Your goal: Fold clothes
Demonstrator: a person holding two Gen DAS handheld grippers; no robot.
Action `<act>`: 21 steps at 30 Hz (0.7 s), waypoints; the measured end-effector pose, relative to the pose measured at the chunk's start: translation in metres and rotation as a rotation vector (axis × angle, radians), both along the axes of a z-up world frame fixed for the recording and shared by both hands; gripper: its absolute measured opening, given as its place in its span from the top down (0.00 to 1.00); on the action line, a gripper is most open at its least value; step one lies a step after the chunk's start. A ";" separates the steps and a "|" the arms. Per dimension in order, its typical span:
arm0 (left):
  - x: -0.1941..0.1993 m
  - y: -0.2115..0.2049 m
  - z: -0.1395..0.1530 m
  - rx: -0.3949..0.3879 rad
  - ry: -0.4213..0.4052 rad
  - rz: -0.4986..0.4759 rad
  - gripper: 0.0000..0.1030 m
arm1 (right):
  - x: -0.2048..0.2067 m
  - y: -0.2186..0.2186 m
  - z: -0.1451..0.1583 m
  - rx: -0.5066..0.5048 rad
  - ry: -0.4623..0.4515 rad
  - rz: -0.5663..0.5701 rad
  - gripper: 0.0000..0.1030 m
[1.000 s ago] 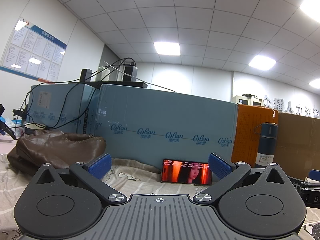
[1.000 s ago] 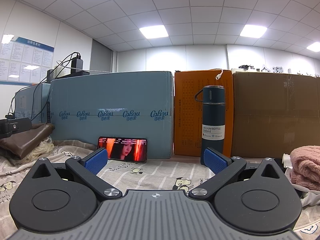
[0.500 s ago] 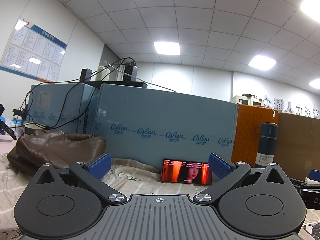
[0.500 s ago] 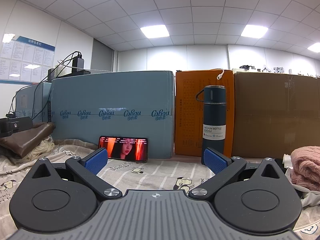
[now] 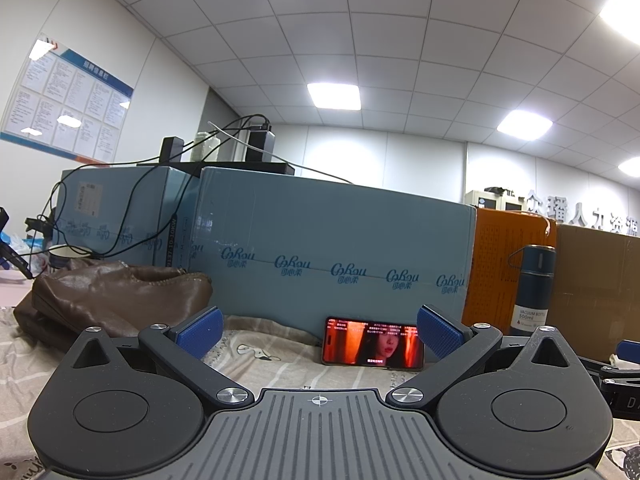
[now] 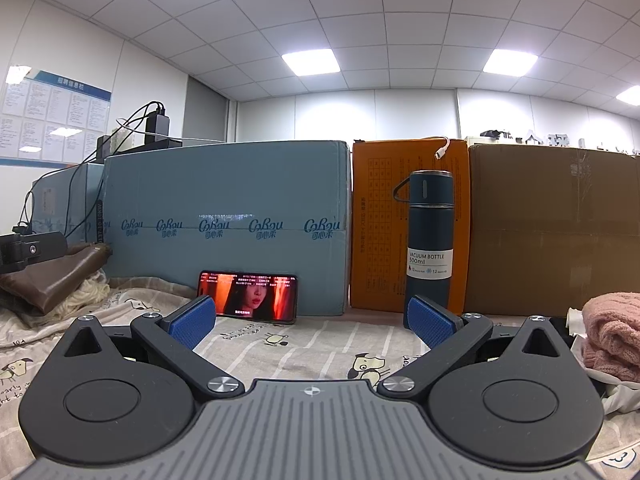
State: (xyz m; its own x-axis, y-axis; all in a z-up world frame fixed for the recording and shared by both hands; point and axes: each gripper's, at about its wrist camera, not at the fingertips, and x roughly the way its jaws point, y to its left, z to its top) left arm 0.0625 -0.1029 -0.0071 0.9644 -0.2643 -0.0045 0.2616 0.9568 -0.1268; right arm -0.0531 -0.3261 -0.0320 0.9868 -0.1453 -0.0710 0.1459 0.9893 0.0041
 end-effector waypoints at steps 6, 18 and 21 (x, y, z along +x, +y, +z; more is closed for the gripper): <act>0.000 0.000 0.000 0.000 0.000 0.000 0.00 | 0.000 0.000 0.000 -0.001 0.001 0.001 0.00; -0.005 0.001 0.000 -0.008 -0.024 0.005 0.00 | 0.001 0.001 -0.001 -0.009 0.003 0.006 0.00; -0.006 -0.001 0.001 -0.002 -0.034 0.006 0.00 | 0.001 0.002 -0.001 -0.015 0.000 0.008 0.00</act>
